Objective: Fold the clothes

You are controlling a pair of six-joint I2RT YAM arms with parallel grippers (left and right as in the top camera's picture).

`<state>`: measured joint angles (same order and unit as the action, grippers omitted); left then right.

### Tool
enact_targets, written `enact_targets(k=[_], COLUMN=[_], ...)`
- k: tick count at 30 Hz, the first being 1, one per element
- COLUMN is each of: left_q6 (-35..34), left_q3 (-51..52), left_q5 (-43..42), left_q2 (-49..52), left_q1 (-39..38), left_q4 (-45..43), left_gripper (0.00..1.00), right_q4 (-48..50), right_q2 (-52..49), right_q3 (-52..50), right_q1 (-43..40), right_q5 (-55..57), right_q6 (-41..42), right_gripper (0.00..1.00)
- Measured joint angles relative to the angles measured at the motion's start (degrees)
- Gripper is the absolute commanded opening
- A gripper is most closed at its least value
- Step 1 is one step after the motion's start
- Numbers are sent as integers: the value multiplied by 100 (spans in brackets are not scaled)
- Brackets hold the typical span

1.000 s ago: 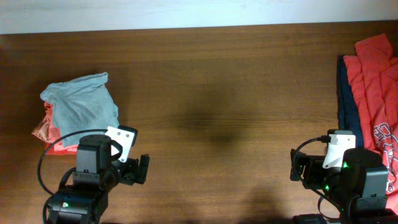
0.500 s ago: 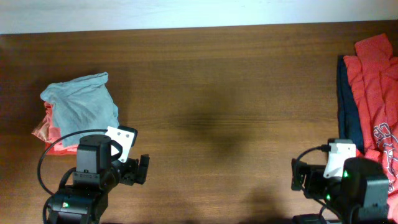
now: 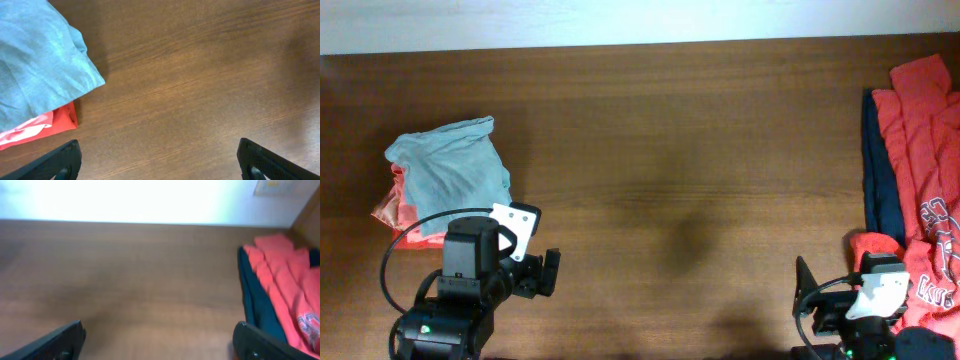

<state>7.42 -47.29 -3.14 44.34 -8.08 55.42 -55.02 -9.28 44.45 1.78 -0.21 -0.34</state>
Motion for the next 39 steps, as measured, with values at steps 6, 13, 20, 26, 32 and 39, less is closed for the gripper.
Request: enact_targets(k=[6,13,20,26,32,39], left_q6=[0,0,0,0,0,0], left_q3=[2,7,7,9,9,9], left_q5=[0,0,0,0,0,0], left_q2=[0,0,2,0,0,0], left_q1=[0,0,0,0,0,0], left_q4=[9,11,0,11,9,11], left_gripper=[99,99,99,99,99,99], right_q4=[1707,3816,5047,5066,5066,5066], right_q2=[756,839,824,844,844,844], right_q3=[-1582,-3165,-4360,-4360,-4360,-4360], right_q1=[0,0,0,0,0,0], right_q5=[0,-2,-46,-87,-90,-90], right_q6=[-192,-269,-271,-267,-267,-271], right_gripper=[99,99,99,99,99,99])
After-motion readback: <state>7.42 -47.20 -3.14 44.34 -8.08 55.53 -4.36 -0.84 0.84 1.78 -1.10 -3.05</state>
